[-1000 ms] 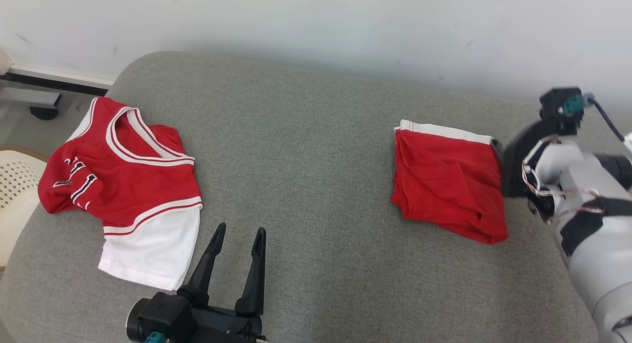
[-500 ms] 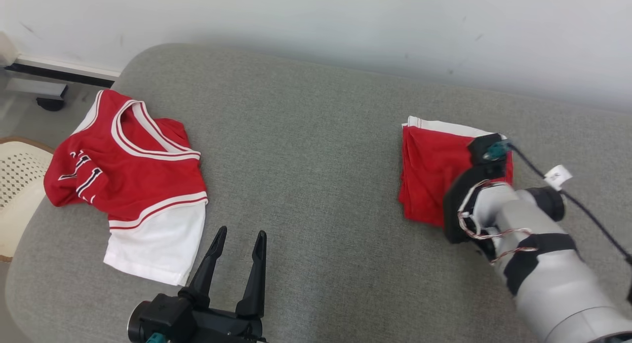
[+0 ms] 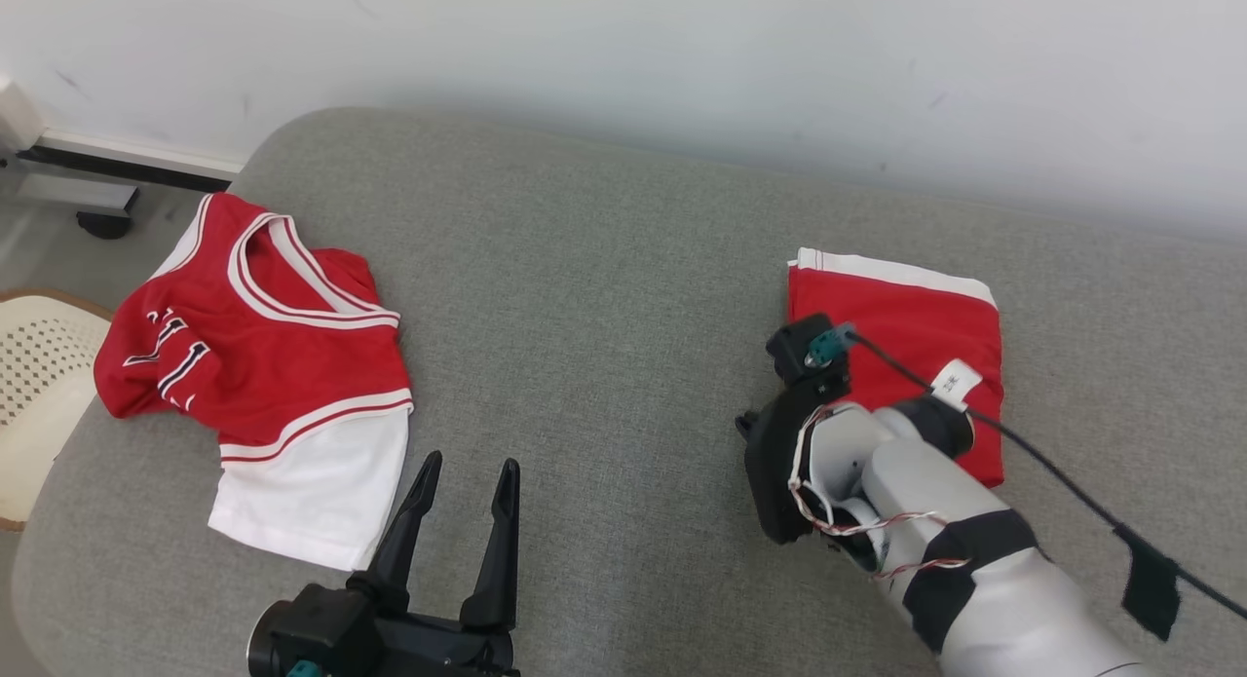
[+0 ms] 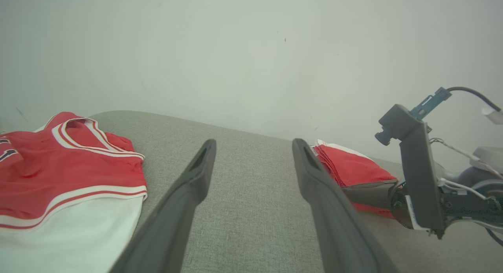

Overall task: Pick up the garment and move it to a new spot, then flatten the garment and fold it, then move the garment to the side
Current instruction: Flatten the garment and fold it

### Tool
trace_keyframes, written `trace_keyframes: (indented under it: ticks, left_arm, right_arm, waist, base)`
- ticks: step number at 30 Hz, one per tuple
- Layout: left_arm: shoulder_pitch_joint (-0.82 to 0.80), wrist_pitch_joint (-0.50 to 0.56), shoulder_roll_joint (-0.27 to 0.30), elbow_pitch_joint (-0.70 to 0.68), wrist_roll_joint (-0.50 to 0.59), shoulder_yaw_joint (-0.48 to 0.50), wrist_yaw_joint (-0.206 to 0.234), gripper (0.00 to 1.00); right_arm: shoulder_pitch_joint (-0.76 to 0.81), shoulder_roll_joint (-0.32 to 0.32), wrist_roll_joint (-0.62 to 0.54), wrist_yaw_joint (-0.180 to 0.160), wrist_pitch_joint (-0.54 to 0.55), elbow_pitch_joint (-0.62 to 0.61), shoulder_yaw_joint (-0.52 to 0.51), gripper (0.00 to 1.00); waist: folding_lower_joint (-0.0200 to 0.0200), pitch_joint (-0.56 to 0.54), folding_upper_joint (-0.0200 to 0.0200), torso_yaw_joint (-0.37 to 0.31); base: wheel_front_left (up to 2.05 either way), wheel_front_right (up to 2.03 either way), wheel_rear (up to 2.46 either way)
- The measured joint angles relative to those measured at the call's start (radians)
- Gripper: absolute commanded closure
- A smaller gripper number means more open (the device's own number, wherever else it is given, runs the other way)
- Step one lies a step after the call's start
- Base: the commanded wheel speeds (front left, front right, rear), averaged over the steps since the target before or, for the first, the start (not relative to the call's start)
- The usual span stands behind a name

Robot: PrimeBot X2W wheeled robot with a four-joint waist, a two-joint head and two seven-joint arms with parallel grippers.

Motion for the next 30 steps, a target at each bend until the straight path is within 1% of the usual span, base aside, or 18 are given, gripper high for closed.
trace_keyframes:
  ticks: [1,3,6,9,12,14,17,19,22,25,28,30]
  left_arm:
    - [0.001,0.0,0.0,0.0,0.0,0.002,0.0,0.0]
    - [0.006,0.0,0.0,0.0,0.001,0.007,0.002,0.0]
    - [0.02,0.0,0.0,-0.002,0.003,0.013,0.002,0.0]
    - [0.022,0.0,0.0,-0.004,0.006,0.014,0.002,0.0]
    - [0.026,0.0,0.0,-0.007,0.007,0.012,0.001,0.0]
    - [0.03,0.0,0.0,-0.01,0.009,0.011,-0.001,0.0]
    - [0.029,0.0,0.0,-0.013,0.01,0.009,-0.002,0.0]
    - [0.029,0.0,0.0,-0.012,0.011,0.008,-0.002,0.0]
    - [0.028,0.0,0.0,-0.009,0.012,0.009,-0.003,0.0]
    - [0.029,0.0,0.0,-0.005,0.013,0.021,-0.003,0.0]
    - [0.038,0.0,0.0,-0.003,0.015,0.034,-0.002,0.0]
    - [0.042,0.0,0.0,-0.002,0.018,0.041,0.0,0.0]
  right_arm:
    - [0.002,-0.01,0.009,0.0,0.004,-0.026,-0.006,0.0]
    - [0.005,-0.037,0.015,0.0,0.018,-0.072,-0.035,0.0]
    - [0.011,-0.084,0.01,0.0,0.037,-0.127,-0.122,0.0]
    - [0.036,-0.113,-0.034,0.0,0.063,-0.164,-0.254,0.0]
    - [0.075,-0.122,-0.105,0.0,0.08,-0.187,-0.411,0.0]
    - [0.096,-0.107,-0.153,0.0,0.093,-0.206,-0.515,0.0]
    - [0.13,-0.06,-0.237,0.0,0.106,-0.245,-0.636,0.0]
    - [0.152,-0.026,-0.295,0.0,0.11,-0.28,-0.693,0.0]
    - [0.184,0.003,-0.364,0.0,0.072,-0.348,-0.765,0.0]
    - [0.241,0.023,-0.39,0.0,0.012,-0.402,-0.83,0.0]
    - [0.312,0.034,-0.392,0.0,-0.049,-0.444,-0.875,0.0]
    - [0.355,0.031,-0.361,0.0,-0.095,-0.462,-0.878,0.0]
  waist:
    - [0.0,-0.002,0.0,-0.002]
    - [0.0,-0.007,0.0,-0.008]
    - [0.0,-0.016,0.0,-0.018]
    - [0.0,-0.025,0.0,-0.029]
    - [0.0,-0.03,0.0,-0.041]
    - [0.0,-0.028,0.0,-0.046]
    - [0.0,-0.018,0.0,-0.048]
    - [0.0002,-0.012,0.0,-0.049]
    - [0.0001,-0.01,0.0,-0.045]
    - [0.0002,-0.015,0.0,-0.047]
    - [0.0001,-0.022,0.0,-0.059]
    - [0.0002,-0.028,0.0,-0.069]
  base:
    - [0.0,0.0,0.0]
    - [0.0,0.0,0.0]
    - [0.0,0.0,0.0]
    - [0.0,0.0,0.0]
    - [0.0,0.0,0.0]
    - [0.0,0.0,0.0]
    - [0.0,0.0,0.0]
    - [0.0,0.0,0.0]
    - [0.0,0.0,0.0]
    - [0.0,0.0,0.0]
    - [0.0,0.0,0.0]
    - [0.0,0.0,0.0]
